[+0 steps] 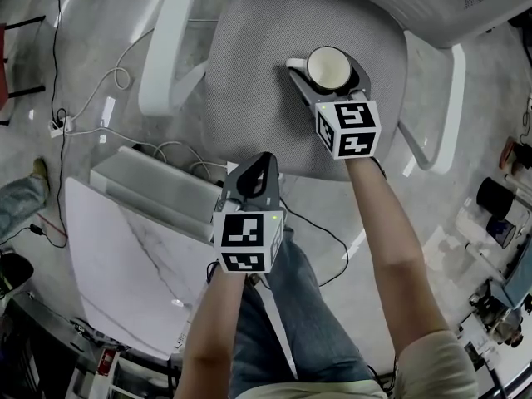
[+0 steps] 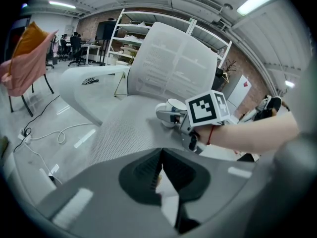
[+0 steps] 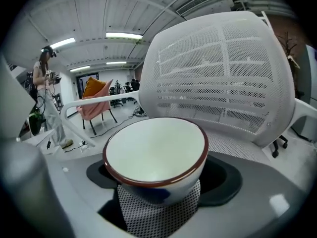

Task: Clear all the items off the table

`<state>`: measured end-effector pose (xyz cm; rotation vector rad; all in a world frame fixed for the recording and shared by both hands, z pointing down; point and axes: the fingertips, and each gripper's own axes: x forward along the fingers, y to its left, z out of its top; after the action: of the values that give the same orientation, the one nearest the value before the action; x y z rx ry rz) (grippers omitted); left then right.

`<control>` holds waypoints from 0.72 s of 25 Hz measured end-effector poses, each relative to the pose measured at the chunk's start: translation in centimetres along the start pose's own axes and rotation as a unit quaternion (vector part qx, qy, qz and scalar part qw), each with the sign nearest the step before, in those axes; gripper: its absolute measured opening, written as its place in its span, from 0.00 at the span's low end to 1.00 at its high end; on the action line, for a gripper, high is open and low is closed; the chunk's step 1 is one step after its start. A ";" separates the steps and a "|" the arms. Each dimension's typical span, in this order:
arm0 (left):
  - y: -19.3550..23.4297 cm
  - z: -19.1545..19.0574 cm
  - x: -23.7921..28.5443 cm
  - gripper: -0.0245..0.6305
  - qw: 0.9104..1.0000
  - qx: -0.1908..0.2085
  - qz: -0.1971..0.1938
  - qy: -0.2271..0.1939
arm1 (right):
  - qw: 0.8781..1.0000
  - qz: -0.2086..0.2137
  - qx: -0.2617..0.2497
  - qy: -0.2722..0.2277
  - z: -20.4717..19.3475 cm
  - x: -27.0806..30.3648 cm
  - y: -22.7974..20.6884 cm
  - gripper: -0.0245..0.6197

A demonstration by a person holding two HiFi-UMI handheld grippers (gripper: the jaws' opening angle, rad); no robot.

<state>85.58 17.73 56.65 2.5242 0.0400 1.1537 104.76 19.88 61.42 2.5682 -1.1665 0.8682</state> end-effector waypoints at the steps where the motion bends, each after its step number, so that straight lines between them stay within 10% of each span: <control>1: 0.0 0.0 -0.1 0.05 1.000 0.000 0.000 0.000 | 1.000 -0.001 0.006 -0.002 0.0 -0.1 -0.1 0.70; 18: -0.8 -0.6 -1.5 0.05 1.000 0.001 0.001 0.005 | 0.999 -0.022 0.037 -0.014 0.0 -3.2 -0.3 0.73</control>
<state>84.24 18.36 55.63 2.5204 0.0410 1.1677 103.36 22.06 59.59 2.6633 -1.1016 0.8845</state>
